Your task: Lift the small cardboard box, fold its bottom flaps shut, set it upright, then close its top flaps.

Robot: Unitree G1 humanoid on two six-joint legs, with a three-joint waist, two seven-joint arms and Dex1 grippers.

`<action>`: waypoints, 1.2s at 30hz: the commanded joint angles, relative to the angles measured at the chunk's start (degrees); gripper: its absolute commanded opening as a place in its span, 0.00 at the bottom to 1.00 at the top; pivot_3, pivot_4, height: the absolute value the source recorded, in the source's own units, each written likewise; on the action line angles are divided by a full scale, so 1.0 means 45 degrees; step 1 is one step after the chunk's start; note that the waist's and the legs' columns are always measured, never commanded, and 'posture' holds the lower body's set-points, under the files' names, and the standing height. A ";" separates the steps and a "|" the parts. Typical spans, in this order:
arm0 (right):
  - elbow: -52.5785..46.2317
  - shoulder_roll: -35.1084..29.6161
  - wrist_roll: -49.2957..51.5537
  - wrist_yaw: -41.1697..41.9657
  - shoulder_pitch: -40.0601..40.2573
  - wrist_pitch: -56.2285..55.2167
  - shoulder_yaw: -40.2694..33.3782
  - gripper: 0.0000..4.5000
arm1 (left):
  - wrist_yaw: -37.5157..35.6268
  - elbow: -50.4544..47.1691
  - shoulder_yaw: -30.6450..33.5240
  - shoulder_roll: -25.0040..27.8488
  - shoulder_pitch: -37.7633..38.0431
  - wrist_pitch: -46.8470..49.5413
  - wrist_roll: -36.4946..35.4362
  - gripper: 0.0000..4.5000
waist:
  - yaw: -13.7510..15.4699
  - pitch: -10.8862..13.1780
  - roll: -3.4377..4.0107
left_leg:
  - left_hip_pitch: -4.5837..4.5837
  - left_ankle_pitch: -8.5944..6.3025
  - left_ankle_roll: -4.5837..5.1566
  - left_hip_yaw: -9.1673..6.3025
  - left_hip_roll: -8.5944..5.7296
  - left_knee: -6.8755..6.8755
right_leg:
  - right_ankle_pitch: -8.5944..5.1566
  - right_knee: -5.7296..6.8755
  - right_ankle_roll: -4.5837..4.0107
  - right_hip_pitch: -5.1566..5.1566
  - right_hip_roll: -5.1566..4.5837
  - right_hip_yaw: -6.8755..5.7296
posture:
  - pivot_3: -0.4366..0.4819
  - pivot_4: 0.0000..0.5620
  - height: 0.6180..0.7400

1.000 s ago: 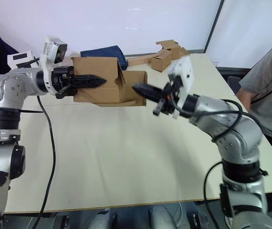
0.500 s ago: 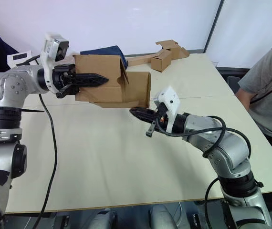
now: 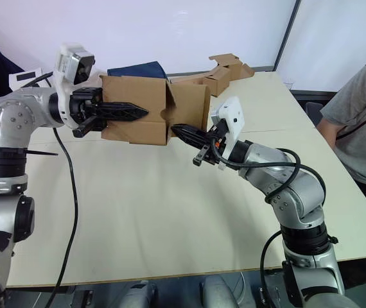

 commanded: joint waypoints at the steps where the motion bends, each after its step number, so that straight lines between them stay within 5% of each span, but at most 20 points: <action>1: -0.0196 0.0258 0.0029 0.0318 -0.0448 -0.0361 0.0276 0.01 | 0.0012 -0.0043 0.0286 0.0034 -0.0211 -0.0134 -0.0172 0.00 | -0.0009 0.0000 0.0000 | 0.0001 0.0000 0.0000 0.0000 0.0000 0.0000 | 0.0000 0.0001 0.0000 0.0000 0.0000 0.0000 | 0.48 0.27 1.00; 10: -0.0226 -0.0259 -0.0164 0.0877 -0.0414 -0.0575 0.0036 0.01 | 0.0258 0.0277 0.0318 0.0002 -0.0206 -0.0485 0.0041 0.00 | 0.0011 0.0000 0.0000 | 0.0001 0.0000 0.0000 0.0000 -0.0001 0.0001 | 0.0000 0.0001 0.0000 -0.0001 -0.0002 0.0000 | 0.48 0.27 1.00; 19: 0.1468 -0.2027 0.2939 0.0664 -0.1545 0.0756 -0.3933 0.01 | 0.0334 0.0619 0.0377 0.0132 -0.0275 -0.0722 0.0099 0.00 | 0.0020 0.0001 0.0001 | 0.0002 -0.0001 0.0002 0.0000 0.0002 0.0001 | 0.0000 0.0000 0.0000 0.0004 0.0002 -0.0001 | 0.48 0.27 1.00; 29: 0.5870 -0.1299 -0.2299 -0.0133 -0.2022 -0.2871 -0.1512 0.01 | 0.0368 0.0672 0.0346 0.0078 -0.0381 -0.0788 0.0133 0.00 | -0.0036 0.0001 0.0002 | 0.0003 0.0000 0.0000 0.0008 -0.0002 -0.0001 | 0.0000 0.0004 0.0000 -0.0005 0.0001 0.0004 | 0.48 0.27 1.00; 36: 0.4553 0.0076 -0.0808 0.0966 -0.1734 -0.2452 -0.1460 0.01 | 0.0403 0.0632 0.0400 0.0286 -0.0293 -0.0722 0.0166 0.00 | -0.0062 0.0002 0.0004 | 0.0002 0.0044 -0.0079 0.0008 0.0000 -0.0004 | 0.0000 0.0005 0.0000 -0.0010 0.0001 0.0005 | 0.48 0.27 1.00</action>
